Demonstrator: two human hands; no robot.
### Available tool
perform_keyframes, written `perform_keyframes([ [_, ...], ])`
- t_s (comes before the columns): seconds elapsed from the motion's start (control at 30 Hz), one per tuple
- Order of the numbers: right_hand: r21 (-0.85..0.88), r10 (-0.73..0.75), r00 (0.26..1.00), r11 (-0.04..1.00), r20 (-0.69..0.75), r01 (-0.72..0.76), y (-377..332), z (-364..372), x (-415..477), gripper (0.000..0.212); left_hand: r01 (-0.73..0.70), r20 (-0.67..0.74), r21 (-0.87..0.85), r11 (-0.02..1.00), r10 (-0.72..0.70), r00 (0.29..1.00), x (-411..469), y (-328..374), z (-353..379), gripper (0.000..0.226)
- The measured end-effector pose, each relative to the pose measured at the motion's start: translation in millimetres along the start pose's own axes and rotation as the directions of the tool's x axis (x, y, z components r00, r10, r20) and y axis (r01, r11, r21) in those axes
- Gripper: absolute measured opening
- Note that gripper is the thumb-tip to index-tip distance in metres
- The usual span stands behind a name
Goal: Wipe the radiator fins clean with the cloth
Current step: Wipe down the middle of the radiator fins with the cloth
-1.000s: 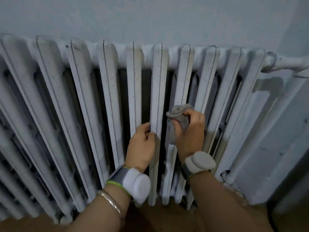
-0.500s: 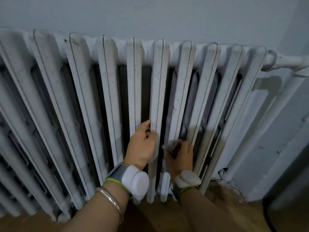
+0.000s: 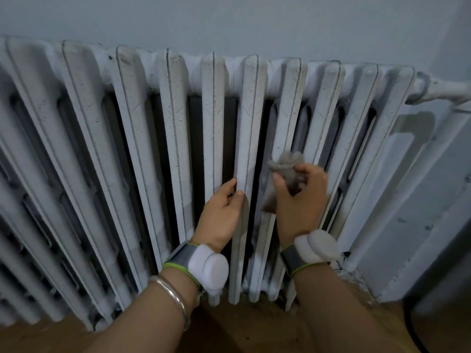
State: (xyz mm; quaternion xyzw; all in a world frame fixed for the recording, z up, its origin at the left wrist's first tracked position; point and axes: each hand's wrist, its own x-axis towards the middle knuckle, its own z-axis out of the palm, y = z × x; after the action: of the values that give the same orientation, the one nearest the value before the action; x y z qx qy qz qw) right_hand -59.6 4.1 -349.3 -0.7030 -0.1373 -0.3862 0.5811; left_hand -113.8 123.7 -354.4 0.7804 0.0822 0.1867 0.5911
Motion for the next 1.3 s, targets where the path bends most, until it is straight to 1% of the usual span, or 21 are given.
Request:
perform_keyframes([
  [0.1, -0.031, -0.077, 0.996, 0.997, -0.043, 0.076, -12, 4, 21, 0.029, 0.019, 0.028, -0.033, 0.999, -0.018, 0.999, 1, -1, -3, 0.047],
  [0.2, -0.113, -0.151, 0.989, 0.982, -0.007, 0.149, -4, 12, 28, 0.029, 0.027, 0.044, -0.049, 0.998, -0.024, 0.999, 3, -2, -4, 0.048],
  [0.27, -0.149, -0.132, 0.991, 0.980, 0.016, 0.133, 10, 19, 21, 0.030, 0.022, 0.051, -0.050, 0.999, -0.019, 0.999, 5, -4, -5, 0.049],
  [0.4, -0.168, -0.120, 0.992, 0.978, 0.046, 0.127, 39, 24, -11, 0.031, 0.012, 0.051, -0.043, 0.999, -0.009, 0.999, 7, -9, -6, 0.052],
  [0.47, -0.205, -0.079, 0.994, 0.974, 0.071, 0.092, 54, 26, -26, 0.034, 0.011, 0.048, -0.036, 0.999, -0.010, 0.999, 6, -9, -6, 0.049],
  [0.57, -0.165, -0.001, 0.994, 0.986, 0.106, 0.019, 68, 30, -44, 0.039, -0.010, 0.054, -0.020, 1.000, 0.011, 0.998, 3, -9, -7, 0.048],
  [0.73, -0.247, 0.105, 0.988, 0.966, 0.114, -0.074, 75, 28, -69, 0.039, -0.039, 0.068, 0.047, 0.998, 0.036, 0.997, -2, -7, -12, 0.046],
  [0.83, -0.248, 0.174, 0.970, 0.960, 0.167, -0.129, 86, 25, -80, 0.038, -0.032, 0.019, 0.065, 0.997, 0.031, 0.999, -5, -8, -16, 0.042],
  [0.93, -0.270, 0.262, 0.942, 0.941, 0.209, -0.202, 95, 22, -87, 0.032, -0.028, -0.069, 0.092, 0.995, 0.035, 0.997, -7, -10, -22, 0.029],
  [1.0, -0.286, 0.346, 0.922, 0.913, 0.172, -0.289, 94, 21, -88, 0.022, -0.024, -0.133, 0.119, 0.993, 0.040, 0.990, -8, -11, -27, 0.021],
  [1.07, -0.211, 0.370, 0.925, 0.914, 0.083, -0.347, 81, 21, -83, 0.013, -0.009, -0.206, 0.160, 0.987, 0.042, 0.978, -10, -10, -34, 0.019],
  [1.1, -0.146, 0.355, 0.934, 0.927, 0.048, -0.345, 70, 21, -78, 0.012, 0.000, -0.237, 0.173, 0.985, 0.042, 0.971, -11, -10, -38, 0.019],
  [1.2, 0.000, 0.271, 0.962, 0.963, 0.024, -0.271, 25, 17, -59, 0.023, 0.004, -0.286, 0.144, 0.990, 0.038, 0.958, -15, -11, -47, 0.018],
  [1.27, 0.063, 0.167, 0.986, 0.984, 0.001, -0.166, 0, 17, -45, 0.026, -0.001, -0.296, 0.136, 0.991, 0.041, 0.954, -15, -12, -52, 0.017],
  [1.3, 0.077, 0.112, 0.994, 0.991, -0.009, -0.111, -10, 18, -38, 0.027, 0.001, -0.295, 0.130, 0.992, 0.037, 0.955, -14, -12, -54, 0.021],
])
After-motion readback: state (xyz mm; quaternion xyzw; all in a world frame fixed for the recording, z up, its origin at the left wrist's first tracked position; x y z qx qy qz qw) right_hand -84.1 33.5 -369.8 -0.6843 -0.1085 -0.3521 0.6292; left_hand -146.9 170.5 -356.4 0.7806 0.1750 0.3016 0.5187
